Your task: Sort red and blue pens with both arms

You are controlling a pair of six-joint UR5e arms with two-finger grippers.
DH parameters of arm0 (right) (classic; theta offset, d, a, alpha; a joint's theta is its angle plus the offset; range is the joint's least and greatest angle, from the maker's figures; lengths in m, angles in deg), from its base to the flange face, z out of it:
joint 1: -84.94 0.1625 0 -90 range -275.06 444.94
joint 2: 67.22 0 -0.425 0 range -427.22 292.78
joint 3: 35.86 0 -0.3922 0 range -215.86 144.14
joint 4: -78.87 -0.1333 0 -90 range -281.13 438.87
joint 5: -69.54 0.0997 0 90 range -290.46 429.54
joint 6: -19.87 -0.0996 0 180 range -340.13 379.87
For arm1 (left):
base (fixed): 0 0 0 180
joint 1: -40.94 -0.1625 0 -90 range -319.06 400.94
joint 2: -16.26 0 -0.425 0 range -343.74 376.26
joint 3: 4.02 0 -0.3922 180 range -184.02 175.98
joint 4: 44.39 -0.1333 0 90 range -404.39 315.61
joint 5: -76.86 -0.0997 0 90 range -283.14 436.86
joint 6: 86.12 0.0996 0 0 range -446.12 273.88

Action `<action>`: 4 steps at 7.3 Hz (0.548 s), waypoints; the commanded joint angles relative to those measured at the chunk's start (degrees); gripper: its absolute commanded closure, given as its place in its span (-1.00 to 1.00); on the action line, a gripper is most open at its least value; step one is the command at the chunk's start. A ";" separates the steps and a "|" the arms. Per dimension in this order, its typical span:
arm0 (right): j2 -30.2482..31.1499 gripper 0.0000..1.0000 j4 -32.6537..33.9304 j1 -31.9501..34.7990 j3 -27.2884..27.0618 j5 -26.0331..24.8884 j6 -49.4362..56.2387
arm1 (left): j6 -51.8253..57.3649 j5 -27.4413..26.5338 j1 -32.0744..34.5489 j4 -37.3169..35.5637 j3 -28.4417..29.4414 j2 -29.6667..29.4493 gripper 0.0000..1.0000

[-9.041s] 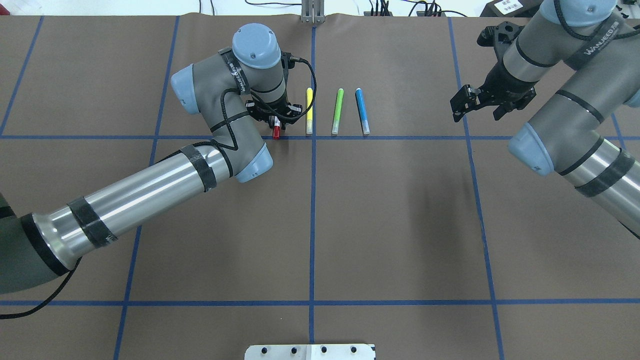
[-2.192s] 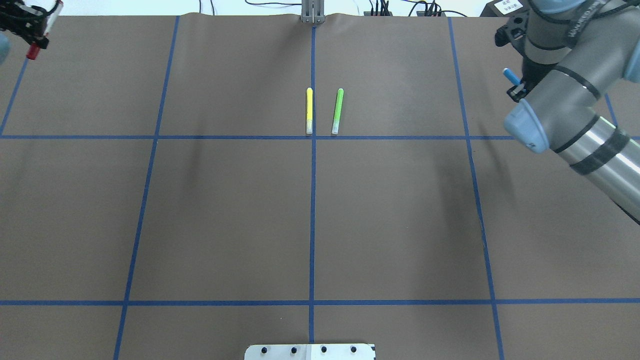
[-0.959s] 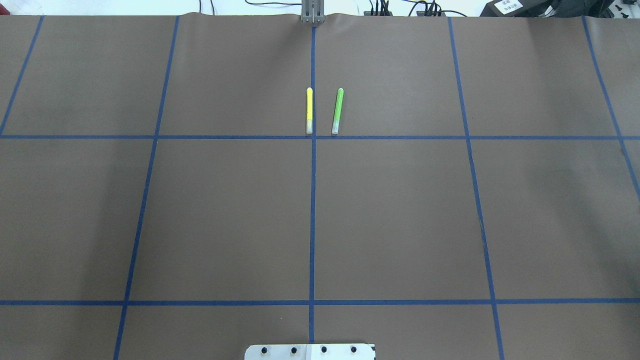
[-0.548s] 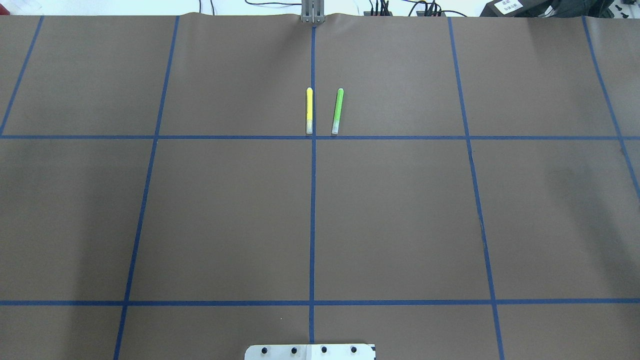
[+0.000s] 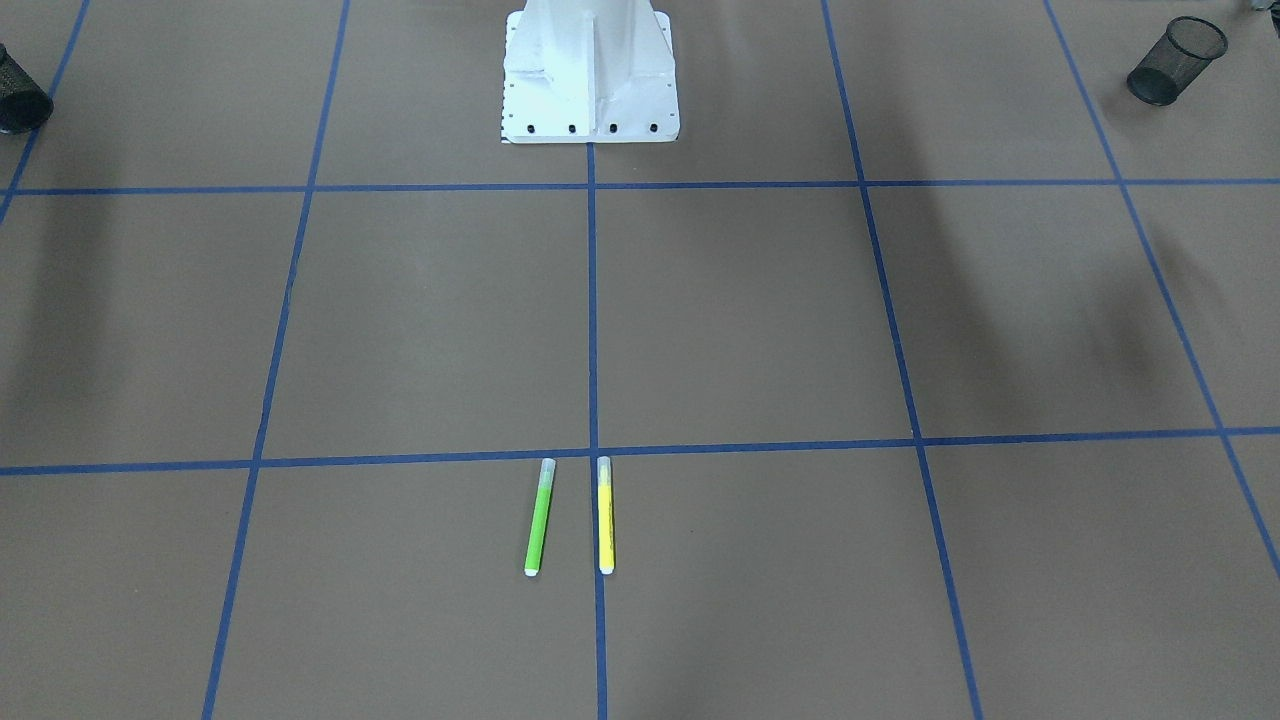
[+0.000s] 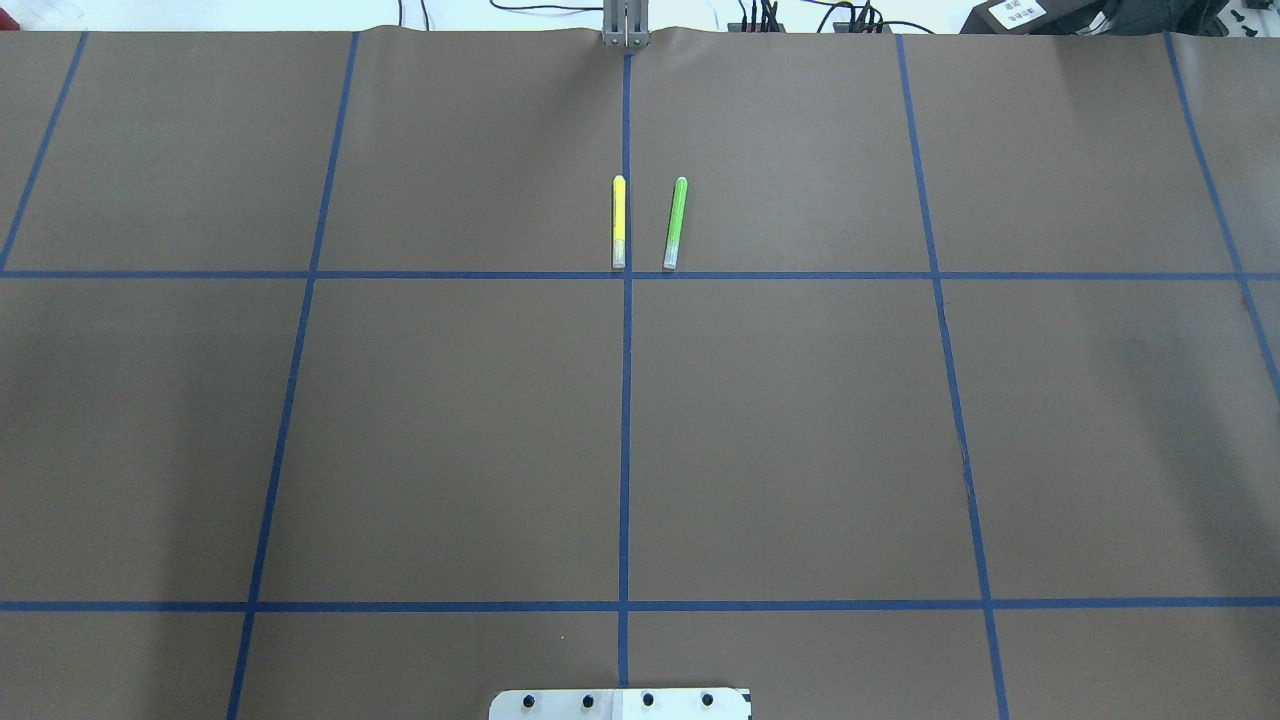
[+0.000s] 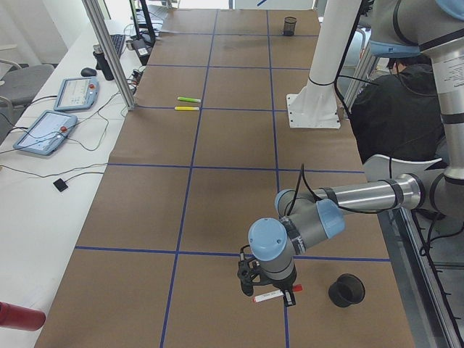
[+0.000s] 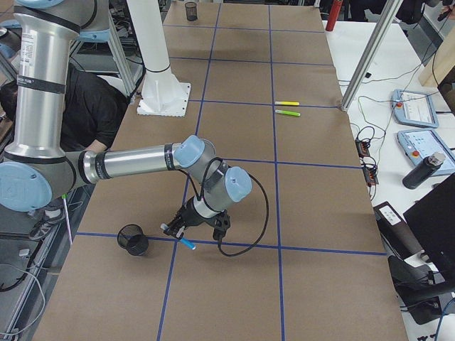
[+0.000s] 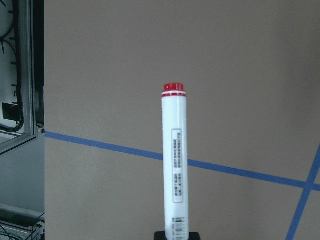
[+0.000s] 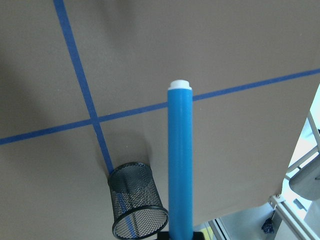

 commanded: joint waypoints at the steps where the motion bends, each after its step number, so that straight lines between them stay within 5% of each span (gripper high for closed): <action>1: 3.86 1.00 7.01 0.31 -0.31 2.79 2.71 | 0.01 0.07 1.62 -1.86 -4.05 0.96 1.00; 4: 8.62 1.00 7.11 0.31 0.46 3.16 17.03 | 0.10 0.16 1.81 -1.69 -4.41 0.87 1.00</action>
